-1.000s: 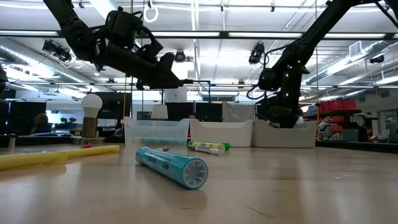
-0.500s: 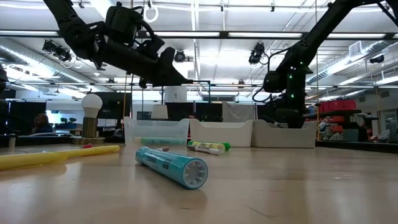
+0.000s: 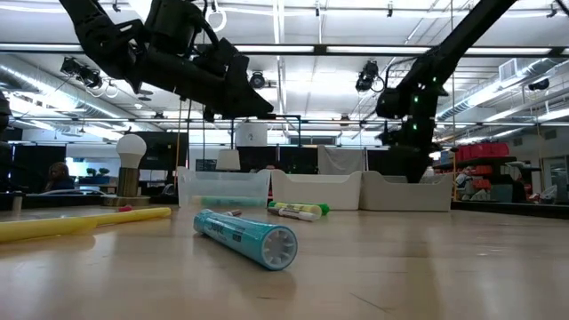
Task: Pick & Place Markers
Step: Put the yellow pen into the white bin
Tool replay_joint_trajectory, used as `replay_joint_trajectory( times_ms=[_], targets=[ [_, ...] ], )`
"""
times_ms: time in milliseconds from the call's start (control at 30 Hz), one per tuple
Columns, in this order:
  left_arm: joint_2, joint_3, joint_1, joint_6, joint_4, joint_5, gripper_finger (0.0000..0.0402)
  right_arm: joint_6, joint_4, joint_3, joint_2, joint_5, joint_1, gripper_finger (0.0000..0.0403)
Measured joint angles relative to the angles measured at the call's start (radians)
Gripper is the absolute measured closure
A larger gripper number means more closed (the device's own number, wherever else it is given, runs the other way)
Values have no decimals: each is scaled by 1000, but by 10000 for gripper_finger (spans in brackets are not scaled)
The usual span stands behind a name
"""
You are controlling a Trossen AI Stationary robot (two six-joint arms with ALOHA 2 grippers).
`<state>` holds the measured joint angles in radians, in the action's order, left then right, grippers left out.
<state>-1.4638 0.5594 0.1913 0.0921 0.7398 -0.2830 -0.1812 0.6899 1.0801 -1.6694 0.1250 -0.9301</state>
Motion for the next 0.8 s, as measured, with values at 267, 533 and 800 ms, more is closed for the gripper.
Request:
replay_joint_trajectory(
  times_ms=[267, 533, 800],
  targets=[
    [83, 0, -6, -9, -64, -1, 273, 97, -55, 0, 236, 0, 184, 376],
    [212, 0, -72, -11, -226, -2, 273, 98, -342, -109, 390, -2, 471, 396],
    [230, 0, -252, 0, -260, -40, 273, 110, -739, -336, 385, -5, 715, 396]
  ],
)
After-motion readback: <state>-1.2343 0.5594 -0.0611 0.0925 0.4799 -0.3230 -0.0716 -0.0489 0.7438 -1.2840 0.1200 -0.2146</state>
